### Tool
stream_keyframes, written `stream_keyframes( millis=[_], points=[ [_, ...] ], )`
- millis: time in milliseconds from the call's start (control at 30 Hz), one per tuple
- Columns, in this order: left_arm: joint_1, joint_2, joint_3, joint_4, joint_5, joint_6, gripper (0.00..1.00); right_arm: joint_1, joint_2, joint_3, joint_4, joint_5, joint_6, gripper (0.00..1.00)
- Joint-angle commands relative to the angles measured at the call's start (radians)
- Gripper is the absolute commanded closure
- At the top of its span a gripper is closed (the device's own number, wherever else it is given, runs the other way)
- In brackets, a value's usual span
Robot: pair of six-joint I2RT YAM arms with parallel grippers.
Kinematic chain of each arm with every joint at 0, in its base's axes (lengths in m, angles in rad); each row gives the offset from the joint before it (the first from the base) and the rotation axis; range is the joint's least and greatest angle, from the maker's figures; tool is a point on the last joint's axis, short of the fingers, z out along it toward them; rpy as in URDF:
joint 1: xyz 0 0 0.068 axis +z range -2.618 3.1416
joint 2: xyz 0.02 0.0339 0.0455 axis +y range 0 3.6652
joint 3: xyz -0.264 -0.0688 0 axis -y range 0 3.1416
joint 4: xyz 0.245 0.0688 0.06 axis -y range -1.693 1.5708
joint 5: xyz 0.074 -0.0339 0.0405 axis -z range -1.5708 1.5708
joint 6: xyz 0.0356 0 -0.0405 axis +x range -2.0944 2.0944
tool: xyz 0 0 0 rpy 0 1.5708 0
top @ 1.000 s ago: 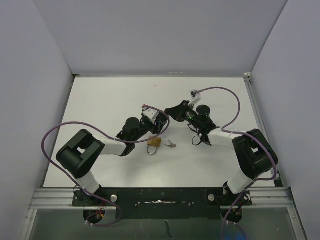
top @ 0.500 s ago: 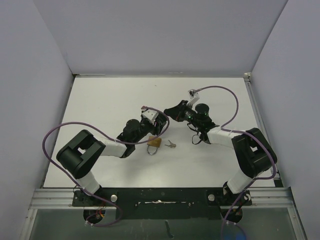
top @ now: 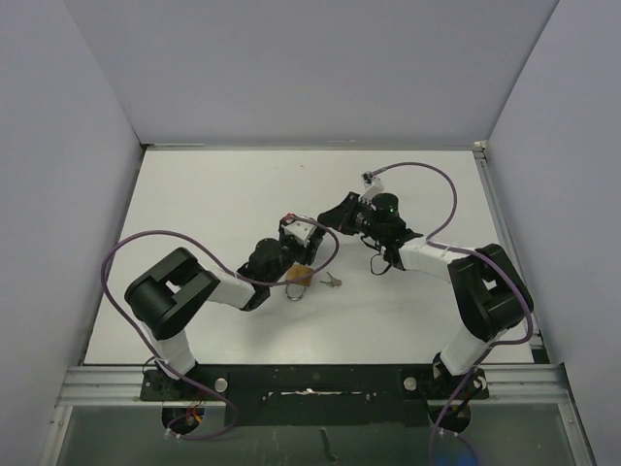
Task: Unlock with the key
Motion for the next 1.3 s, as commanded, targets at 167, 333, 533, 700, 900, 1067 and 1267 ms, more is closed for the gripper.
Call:
stream_keyframes(
  millis=[167, 333, 533, 700, 900, 1067, 1267],
  points=[
    [-0.009, -0.008, 0.201, 0.436, -0.224, 0.094, 1.00, 0.094, 0.023, 0.029, -0.397, -0.154, 0.090, 1.00],
    [-0.039, 0.018, 0.231, 0.436, -0.265, 0.150, 1.00, 0.101, 0.039, 0.057, -0.448, -0.136, 0.118, 1.00],
    [-0.065, 0.042, 0.259, 0.438, -0.317, 0.205, 1.00, 0.104, 0.054, 0.074, -0.480, -0.119, 0.150, 1.00],
    [-0.070, 0.052, 0.266, 0.438, -0.332, 0.210, 1.00, 0.104, 0.067, 0.090, -0.495, -0.121, 0.167, 1.00],
    [-0.072, 0.055, 0.270, 0.439, -0.335, 0.215, 1.00, 0.105, 0.070, 0.093, -0.496, -0.122, 0.165, 1.00],
    [-0.072, 0.053, 0.270, 0.438, -0.337, 0.213, 1.00, 0.105, 0.071, 0.094, -0.488, -0.129, 0.165, 1.00],
    [-0.072, 0.046, 0.261, 0.439, -0.341, 0.217, 1.00, 0.104, 0.070, 0.097, -0.487, -0.130, 0.163, 1.00]
  ],
)
